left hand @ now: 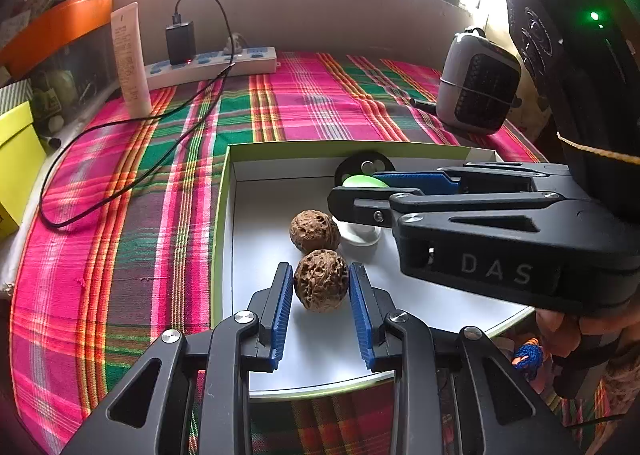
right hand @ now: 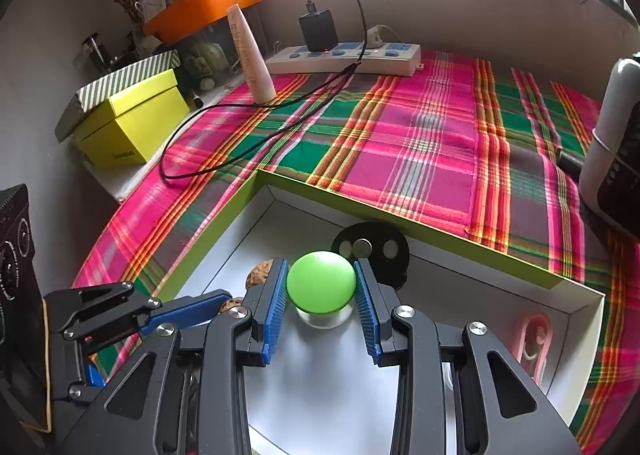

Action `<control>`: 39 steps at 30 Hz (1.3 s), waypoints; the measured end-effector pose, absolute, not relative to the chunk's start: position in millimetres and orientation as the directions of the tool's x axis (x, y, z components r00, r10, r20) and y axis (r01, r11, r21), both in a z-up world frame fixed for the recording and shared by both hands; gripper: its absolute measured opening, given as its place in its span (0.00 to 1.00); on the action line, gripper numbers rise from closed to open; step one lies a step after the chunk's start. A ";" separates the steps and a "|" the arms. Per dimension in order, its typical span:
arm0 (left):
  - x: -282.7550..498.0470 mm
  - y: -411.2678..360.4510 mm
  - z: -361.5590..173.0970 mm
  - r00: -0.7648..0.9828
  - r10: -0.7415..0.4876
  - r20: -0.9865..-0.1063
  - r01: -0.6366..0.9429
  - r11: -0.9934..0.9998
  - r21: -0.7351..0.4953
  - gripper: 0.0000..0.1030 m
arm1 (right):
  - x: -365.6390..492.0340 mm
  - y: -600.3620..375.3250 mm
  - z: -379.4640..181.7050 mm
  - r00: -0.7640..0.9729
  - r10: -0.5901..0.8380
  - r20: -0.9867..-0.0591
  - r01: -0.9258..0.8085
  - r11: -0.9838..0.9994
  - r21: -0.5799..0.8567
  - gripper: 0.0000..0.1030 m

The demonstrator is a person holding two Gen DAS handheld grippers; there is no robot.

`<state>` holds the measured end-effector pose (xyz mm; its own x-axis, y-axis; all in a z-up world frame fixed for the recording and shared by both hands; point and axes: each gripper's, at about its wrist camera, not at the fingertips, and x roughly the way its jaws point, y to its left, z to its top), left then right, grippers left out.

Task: Organize objects
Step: 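Carry the walnut with the left gripper while the right carries the green-capped knob over the tray, then open both grippers to release walnut and green-capped knob in the tray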

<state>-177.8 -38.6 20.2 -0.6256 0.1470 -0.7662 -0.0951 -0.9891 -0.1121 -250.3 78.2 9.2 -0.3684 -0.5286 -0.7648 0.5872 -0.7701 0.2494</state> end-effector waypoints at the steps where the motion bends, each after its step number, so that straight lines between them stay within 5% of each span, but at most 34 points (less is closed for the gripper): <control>1: -177.6 -38.9 20.1 -0.625 0.148 -0.766 -0.095 -0.989 -0.114 0.26 | -250.5 78.9 8.8 -0.366 -0.533 -0.763 0.586 -0.769 0.255 0.34; 20: -177.6 -38.6 20.1 -0.625 0.148 -0.766 -0.095 -0.989 -0.114 0.27 | -247.8 76.4 8.0 -0.351 -0.538 -0.767 0.588 -0.764 0.267 0.34; 34: -173.5 -39.3 22.2 -0.624 0.141 -0.769 -0.093 -0.990 -0.106 0.39 | -245.3 81.0 11.1 -0.354 -0.543 -0.761 0.571 -0.770 0.284 0.34; 39: -171.9 -39.2 24.2 -0.627 0.132 -0.768 -0.086 -0.991 -0.100 0.41 | -244.9 83.7 12.4 -0.358 -0.547 -0.757 0.558 -0.775 0.296 0.41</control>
<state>-171.9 -39.2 24.2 -0.6271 0.1321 -0.7677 -0.0858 -0.9912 -0.1004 -244.9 83.7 12.4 -0.3583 -0.5465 -0.7569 0.5580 -0.7754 0.2957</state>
